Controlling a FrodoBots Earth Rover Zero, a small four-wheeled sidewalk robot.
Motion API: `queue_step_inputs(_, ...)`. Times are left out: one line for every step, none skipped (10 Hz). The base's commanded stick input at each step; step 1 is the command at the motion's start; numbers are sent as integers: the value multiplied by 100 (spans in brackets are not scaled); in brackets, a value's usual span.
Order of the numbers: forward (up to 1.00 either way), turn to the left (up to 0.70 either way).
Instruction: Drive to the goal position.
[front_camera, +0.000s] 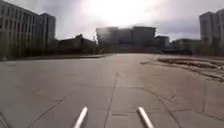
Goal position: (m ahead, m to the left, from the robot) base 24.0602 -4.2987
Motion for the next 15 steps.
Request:
queue_step_inputs(100, 0)
queue_step_inputs(100, 0)
queue_step_inputs(100, 0)
queue_step_inputs(100, 0)
queue_step_inputs(100, 0)
queue_step_inputs(100, 0)
queue_step_inputs(100, 0)
queue_step_inputs(100, 0)
queue_step_inputs(100, 0)
queue_step_inputs(100, 0)
queue_step_inputs(100, 0)
queue_step_inputs(100, 0)
queue_step_inputs(100, 0)
queue_step_inputs(100, 0)
queue_step_inputs(100, 0)
